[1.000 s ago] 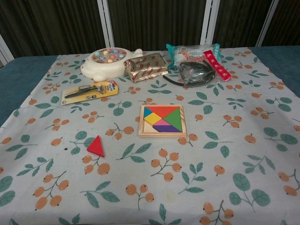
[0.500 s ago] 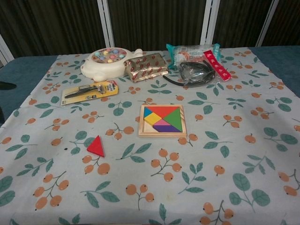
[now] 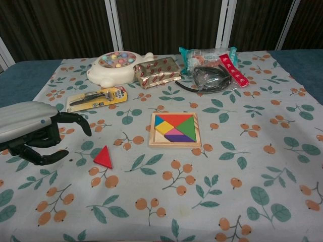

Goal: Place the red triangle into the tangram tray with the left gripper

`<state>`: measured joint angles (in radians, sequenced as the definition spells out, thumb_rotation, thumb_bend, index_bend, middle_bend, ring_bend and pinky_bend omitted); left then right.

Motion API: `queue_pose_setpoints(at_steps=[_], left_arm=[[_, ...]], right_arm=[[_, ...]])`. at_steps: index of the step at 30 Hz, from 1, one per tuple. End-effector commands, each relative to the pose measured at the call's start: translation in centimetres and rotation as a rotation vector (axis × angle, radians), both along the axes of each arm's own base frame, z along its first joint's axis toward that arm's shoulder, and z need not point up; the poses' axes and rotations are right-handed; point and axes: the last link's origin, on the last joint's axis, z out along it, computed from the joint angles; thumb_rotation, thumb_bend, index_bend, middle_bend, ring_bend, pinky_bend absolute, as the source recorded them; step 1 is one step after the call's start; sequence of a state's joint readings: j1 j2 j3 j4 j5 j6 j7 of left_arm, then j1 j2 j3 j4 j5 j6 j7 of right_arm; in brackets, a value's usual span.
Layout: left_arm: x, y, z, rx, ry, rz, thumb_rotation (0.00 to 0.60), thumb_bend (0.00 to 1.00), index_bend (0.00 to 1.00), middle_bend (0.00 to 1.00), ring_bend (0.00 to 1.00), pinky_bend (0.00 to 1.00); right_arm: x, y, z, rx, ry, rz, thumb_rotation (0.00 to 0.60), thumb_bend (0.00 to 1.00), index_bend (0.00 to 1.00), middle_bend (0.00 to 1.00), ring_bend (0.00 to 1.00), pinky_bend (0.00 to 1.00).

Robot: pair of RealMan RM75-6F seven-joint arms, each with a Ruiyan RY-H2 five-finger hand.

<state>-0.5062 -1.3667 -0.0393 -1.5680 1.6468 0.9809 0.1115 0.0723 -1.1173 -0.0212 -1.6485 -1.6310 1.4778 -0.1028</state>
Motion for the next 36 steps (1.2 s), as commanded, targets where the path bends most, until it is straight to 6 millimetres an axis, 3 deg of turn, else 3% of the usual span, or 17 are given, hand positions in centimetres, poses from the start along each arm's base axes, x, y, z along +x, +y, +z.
queue_pose_setpoints(at_steps=[1,15,36], left_arm=[[1.3,0.8,-1.6,-0.014,0.015,-0.004,0.600,0.40,0.32,1.00,1.00,1.00],[2.1,1.8,-5.7,0.009,0.105,-0.053,0.600,0.39,0.30,1.00,1.00,1.00],[1.6,2.0,-6.7,0.018,0.147,-0.043,0.600,0.39,0.33,1.00,1.00,1.00]], right_arm=[[0.0,0.1,0.2,0.004,-0.008,0.000,0.600,0.16,0.00,0.00,0.00,0.00],[0.0,0.4,0.2,0.039,-0.019,0.005,0.600,0.16,0.00,0.00,0.00,0.00],[0.0,0.3,0.2,0.039,-0.033,0.003,0.600,0.16,0.00,0.00,0.00,0.00]])
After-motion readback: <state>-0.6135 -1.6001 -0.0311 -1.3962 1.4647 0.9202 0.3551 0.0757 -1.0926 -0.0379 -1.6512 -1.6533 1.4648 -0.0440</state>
